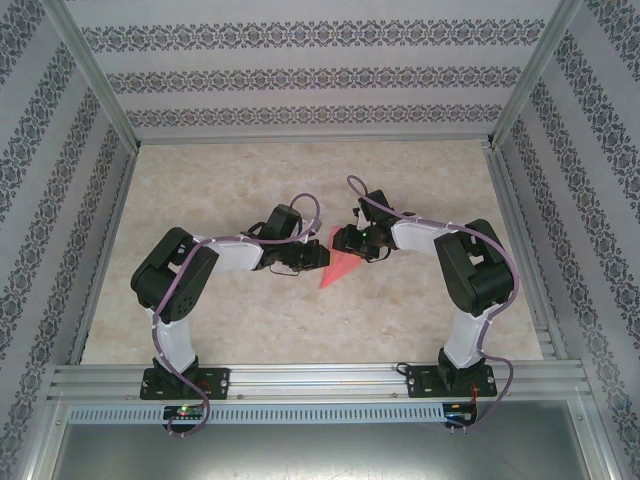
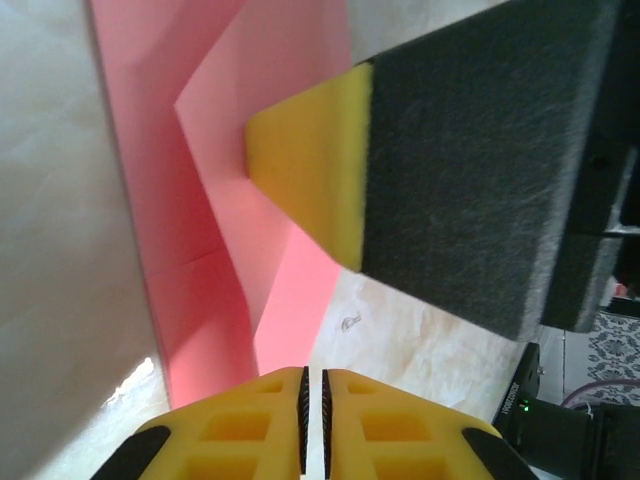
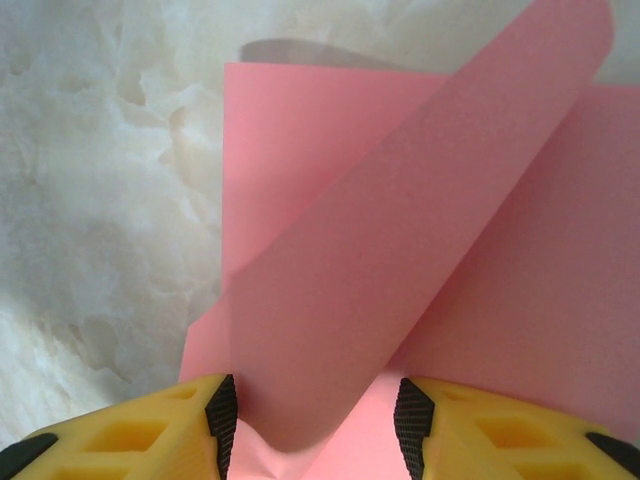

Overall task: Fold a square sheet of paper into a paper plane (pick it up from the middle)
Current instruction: Fourth fold the wing at the center of the table.

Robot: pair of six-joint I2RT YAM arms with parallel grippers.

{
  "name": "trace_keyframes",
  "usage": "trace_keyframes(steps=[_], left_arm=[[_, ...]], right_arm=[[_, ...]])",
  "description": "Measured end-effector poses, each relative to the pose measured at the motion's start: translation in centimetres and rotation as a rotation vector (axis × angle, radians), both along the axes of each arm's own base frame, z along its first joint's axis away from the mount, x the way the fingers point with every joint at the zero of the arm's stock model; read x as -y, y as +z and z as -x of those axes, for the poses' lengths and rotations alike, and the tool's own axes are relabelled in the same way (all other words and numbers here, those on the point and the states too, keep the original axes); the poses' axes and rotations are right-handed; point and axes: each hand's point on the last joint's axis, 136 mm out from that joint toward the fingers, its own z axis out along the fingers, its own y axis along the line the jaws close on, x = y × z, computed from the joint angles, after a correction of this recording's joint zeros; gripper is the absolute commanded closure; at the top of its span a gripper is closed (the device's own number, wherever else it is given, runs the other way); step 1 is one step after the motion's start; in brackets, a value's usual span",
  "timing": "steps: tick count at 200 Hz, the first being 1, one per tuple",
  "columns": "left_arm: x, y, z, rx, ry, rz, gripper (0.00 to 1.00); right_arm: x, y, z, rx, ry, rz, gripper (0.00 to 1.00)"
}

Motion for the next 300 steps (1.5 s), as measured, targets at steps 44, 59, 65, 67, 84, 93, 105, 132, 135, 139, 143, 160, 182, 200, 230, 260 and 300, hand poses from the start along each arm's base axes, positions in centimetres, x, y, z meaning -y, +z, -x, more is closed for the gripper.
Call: trace_keyframes(steps=[44,59,65,67,84,93,105,132,135,139,143,160,182,200,230,260,300], left_arm=[[0.3,-0.2,-0.5,-0.004,-0.001,0.002,0.85],[0.3,-0.7,-0.4,-0.015,-0.001,-0.005,0.86],[0.3,-1.0,-0.4,-0.021,-0.001,-0.008,0.86],[0.3,-1.1,-0.4,-0.022,-0.001,-0.009,0.86],[0.2,-1.6,-0.3,-0.034,-0.001,-0.016,0.86],[0.2,-1.6,-0.3,-0.035,-0.001,-0.017,0.86],[0.2,-1.6,-0.3,-0.035,-0.001,-0.016,0.86],[0.2,-1.6,-0.2,-0.036,-0.002,-0.016,0.86],[0.2,-1.6,-0.2,-0.037,-0.002,-0.016,0.86],[0.2,-1.7,-0.2,-0.037,-0.002,-0.017,0.86],[0.2,-1.7,-0.2,-0.037,-0.002,-0.017,0.86],[0.2,-1.7,-0.2,-0.037,-0.003,-0.017,0.86],[0.2,-1.7,-0.2,-0.037,-0.003,-0.016,0.86],[0.2,-1.7,-0.2,-0.037,-0.003,-0.016,0.86],[0.2,-1.7,-0.2,-0.038,-0.003,-0.017,0.86],[0.2,-1.8,0.0,-0.048,-0.003,-0.023,0.87],[0.1,-2.1,0.0,-0.058,-0.002,-0.031,0.87]], right_arm=[[-0.1,0.0,-0.1,-0.004,0.009,0.0,0.48],[-0.2,0.0,-0.1,-0.006,0.01,0.0,0.48],[-0.2,0.0,-0.1,-0.006,0.01,0.0,0.48],[-0.2,0.0,-0.1,-0.007,0.01,0.0,0.48],[-0.2,0.0,-0.1,-0.006,0.01,0.0,0.48],[-0.2,0.0,-0.1,-0.006,0.011,0.0,0.48],[-0.2,0.0,-0.1,-0.006,0.011,0.0,0.48],[-0.2,-0.1,-0.1,-0.006,0.011,0.0,0.49],[-0.2,-0.1,-0.1,-0.007,0.011,0.001,0.49],[-0.2,-0.1,-0.1,-0.007,0.011,0.001,0.5],[-0.2,-0.1,-0.1,-0.008,0.011,0.001,0.5],[-0.2,-0.1,-0.1,-0.011,0.011,0.004,0.51],[-0.1,-0.2,-0.2,-0.014,0.008,0.009,0.53],[0.0,-0.4,-0.2,-0.021,0.003,0.018,0.55],[0.0,-0.6,-0.2,-0.032,-0.001,0.036,0.58],[0.2,-0.8,-0.3,-0.043,-0.01,0.055,0.59],[0.3,-1.1,-0.2,-0.069,-0.021,0.082,0.59]])
